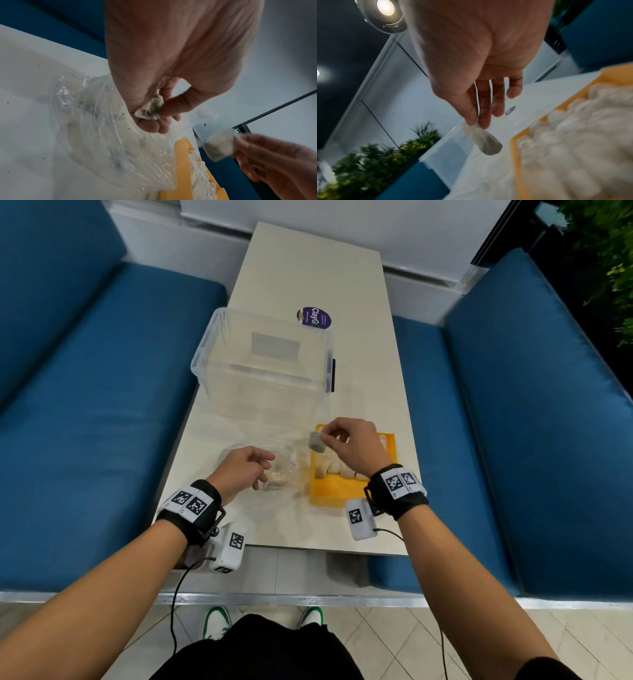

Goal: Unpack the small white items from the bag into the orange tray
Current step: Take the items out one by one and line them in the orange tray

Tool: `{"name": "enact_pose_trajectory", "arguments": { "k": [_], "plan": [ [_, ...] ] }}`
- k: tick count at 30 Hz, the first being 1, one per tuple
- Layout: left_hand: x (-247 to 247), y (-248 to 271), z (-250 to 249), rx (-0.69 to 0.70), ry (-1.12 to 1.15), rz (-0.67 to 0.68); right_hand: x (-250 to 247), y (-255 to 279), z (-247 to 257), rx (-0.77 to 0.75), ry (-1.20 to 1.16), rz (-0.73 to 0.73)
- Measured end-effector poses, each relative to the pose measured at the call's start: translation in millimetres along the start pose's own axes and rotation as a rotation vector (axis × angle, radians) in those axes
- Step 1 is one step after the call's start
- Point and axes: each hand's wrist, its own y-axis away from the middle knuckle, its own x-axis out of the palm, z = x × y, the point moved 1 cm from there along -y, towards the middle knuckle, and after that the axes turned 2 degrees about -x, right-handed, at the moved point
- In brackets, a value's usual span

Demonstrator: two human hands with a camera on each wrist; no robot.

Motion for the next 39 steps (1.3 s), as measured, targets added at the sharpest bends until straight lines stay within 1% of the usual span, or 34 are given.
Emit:
{"name": "enact_pose_trajectory", "arguments": {
  "k": [4, 8, 11, 16, 20, 24, 27, 33, 35, 37, 39],
  "plan": [
    [-1.2, -3.4, 4.2, -0.014, -0.024, -0.027, -12.7, 10.7, -30.7, 0.081, 0.133, 0.088],
    [-0.6, -4.7, 6.1, -0.02, -0.017, -0.029, -2.0, 21.6, -49.7, 0.125, 0.209, 0.212],
    [-1.6, -5.3, 7.2, -0.021, 0.009, -0.041, 7.7, 22.7, -56.5, 0.152, 0.219, 0.257],
    [-4.2, -2.0, 7.0, -0.021, 0.059, -0.031, 17.8, 14.3, -69.4, 0.234, 0.255, 0.251],
    [-7.3, -1.6, 8.4, -0.024, 0.083, -0.02, 23.2, 10.2, -74.4, 0.254, 0.267, 0.21],
    [-8.5, -2.4, 10.0, -0.047, 0.135, -0.021, 25.1, 7.3, -74.3, 0.287, 0.264, 0.159],
    [-7.8, 0.3, 6.7, -0.071, 0.178, 0.01, 25.0, 5.4, -73.1, 0.301, 0.256, 0.127],
    [-6.5, 3.9, 0.5, -0.042, 0.168, 0.009, 24.6, 5.9, -69.1, 0.344, 0.256, 0.086],
    [-6.2, 3.5, -0.2, -0.029, 0.17, 0.003, 22.1, 5.5, -61.8, 0.306, 0.253, 0.059],
    [-5.0, 2.4, -0.8, -0.035, 0.188, 0.004, 22.5, 4.4, -45.3, 0.191, 0.178, 0.032],
    [-2.2, 2.3, -2.4, -0.043, 0.227, 0.016, 28.3, 5.6, -20.9, 0.059, 0.063, 0.052]
  ]
}}
